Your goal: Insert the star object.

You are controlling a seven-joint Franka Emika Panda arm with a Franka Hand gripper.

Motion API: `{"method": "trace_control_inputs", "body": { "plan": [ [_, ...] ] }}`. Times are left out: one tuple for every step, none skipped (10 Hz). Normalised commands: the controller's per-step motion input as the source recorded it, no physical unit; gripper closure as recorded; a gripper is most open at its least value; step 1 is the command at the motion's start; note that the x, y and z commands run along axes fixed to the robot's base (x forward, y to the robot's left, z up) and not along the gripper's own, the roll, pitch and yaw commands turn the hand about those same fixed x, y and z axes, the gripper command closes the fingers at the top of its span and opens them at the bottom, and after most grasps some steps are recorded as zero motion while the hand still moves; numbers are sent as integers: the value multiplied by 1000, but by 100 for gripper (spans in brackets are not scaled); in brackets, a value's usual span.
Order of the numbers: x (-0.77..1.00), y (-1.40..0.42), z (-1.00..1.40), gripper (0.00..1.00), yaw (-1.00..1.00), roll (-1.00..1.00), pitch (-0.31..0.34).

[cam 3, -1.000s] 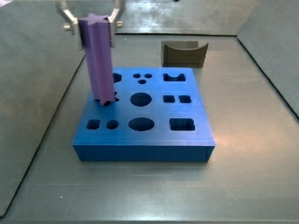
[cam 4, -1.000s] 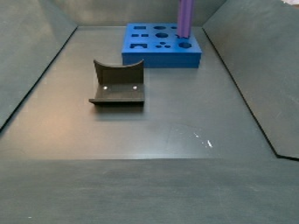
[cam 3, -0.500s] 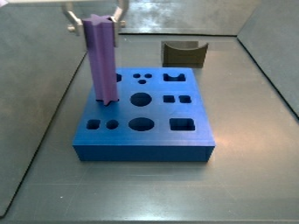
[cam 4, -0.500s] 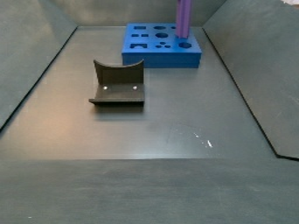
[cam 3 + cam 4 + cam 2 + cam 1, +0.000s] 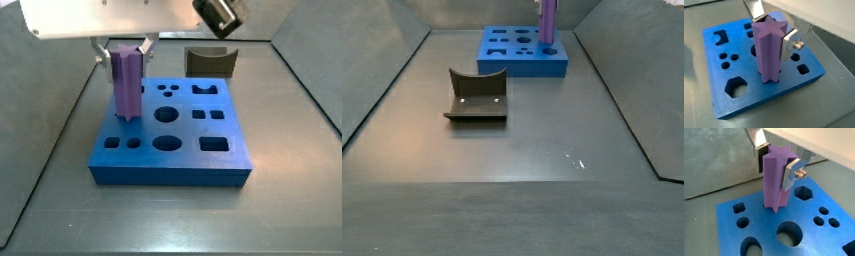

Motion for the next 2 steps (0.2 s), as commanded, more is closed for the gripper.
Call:
{"method": "trace_control_inputs", "body": {
  "plan": [
    [0,0,-206,100,0,-36,-140],
    [0,0,0,100,0,0,0]
  ]
}}
